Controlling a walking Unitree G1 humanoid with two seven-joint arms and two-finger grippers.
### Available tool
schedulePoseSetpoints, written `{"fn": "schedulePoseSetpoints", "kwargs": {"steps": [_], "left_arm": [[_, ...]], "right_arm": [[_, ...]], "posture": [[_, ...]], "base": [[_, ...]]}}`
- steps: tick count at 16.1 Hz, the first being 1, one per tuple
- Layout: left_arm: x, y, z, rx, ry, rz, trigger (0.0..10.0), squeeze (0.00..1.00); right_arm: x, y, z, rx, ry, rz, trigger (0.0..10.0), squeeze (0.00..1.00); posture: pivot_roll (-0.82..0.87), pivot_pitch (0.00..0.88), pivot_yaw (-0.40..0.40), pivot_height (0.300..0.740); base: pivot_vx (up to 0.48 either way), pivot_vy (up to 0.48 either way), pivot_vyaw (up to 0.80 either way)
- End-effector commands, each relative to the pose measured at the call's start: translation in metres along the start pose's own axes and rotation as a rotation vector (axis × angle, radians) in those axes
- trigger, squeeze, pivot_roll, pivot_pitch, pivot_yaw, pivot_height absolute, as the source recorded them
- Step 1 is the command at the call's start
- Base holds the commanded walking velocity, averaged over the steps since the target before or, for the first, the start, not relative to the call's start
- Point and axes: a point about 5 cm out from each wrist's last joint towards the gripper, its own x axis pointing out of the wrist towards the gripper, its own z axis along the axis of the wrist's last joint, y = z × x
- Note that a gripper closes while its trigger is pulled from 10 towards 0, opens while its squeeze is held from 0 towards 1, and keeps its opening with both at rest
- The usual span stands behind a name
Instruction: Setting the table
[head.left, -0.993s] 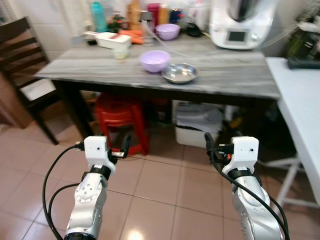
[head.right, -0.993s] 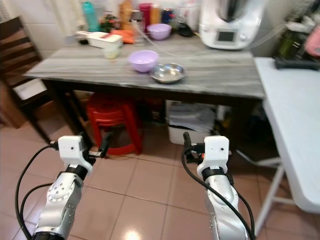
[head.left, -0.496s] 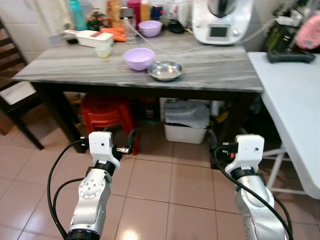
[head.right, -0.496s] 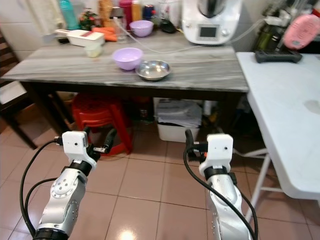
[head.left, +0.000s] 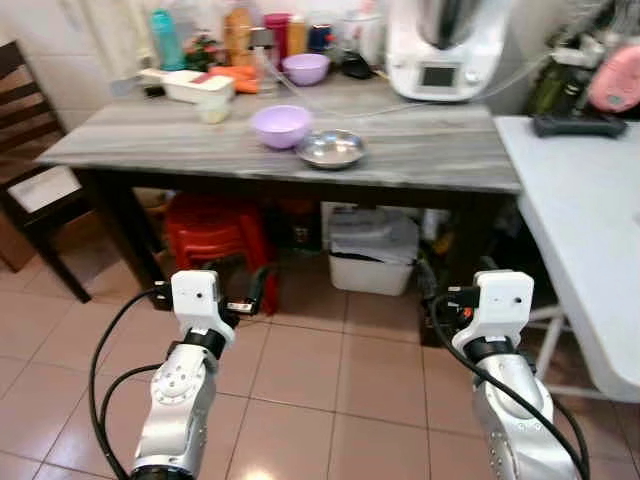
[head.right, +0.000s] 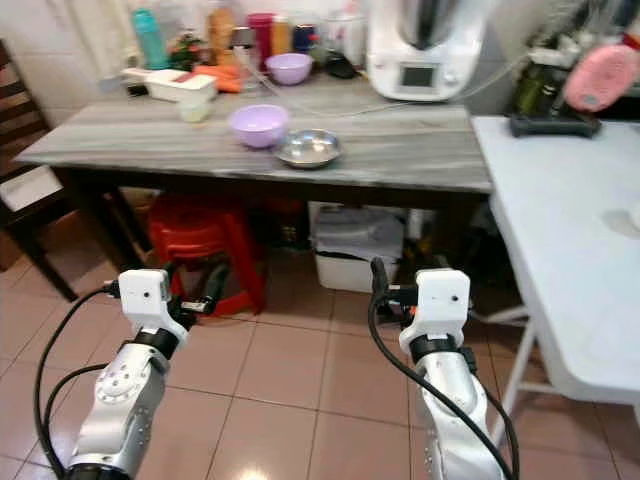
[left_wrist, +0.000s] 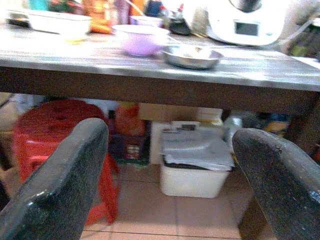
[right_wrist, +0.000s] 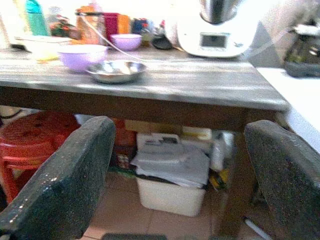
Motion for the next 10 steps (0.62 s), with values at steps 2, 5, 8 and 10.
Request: {"fn": "schedulePoseSetpoints", "kwargs": {"steps": [2, 5, 8, 10], "left_arm": [[0.0011, -0.0021, 0.0029, 0.005, -0.005, -0.02, 10.0, 0.0], [0.0021, -0.0026, 0.0032, 0.004, -0.004, -0.024, 10.0, 0.0], [0.0026, -0.0033, 0.0032, 0.003, -0.003, -0.028, 10.0, 0.0], [0.003, -0.0037, 0.004, 0.002, -0.005, -0.03, 10.0, 0.0]], "right_arm": [[0.0002, -0.0003, 0.0017, 0.007, 0.001, -0.001, 10.0, 0.0], [0.001, -0.0004, 0.0022, 0.009, 0.002, -0.003, 10.0, 0.0], [0.0021, -0.0011, 0.0031, 0.013, 0.002, -0.009, 10.0, 0.0], [0.0019, -0.0009, 0.0039, 0.013, 0.0, -0.009, 10.0, 0.0]], "posture": [[-0.1, 0.0, 0.058, 0.74], [-0.1, 0.0, 0.06, 0.74], [-0.11, 0.0, 0.062, 0.74], [-0.11, 0.0, 0.062, 0.74]], "base": [[0.0, -0.48, 0.0], [0.0, -0.48, 0.0], [0.0, -0.48, 0.0], [0.0, -0.48, 0.0]]}}
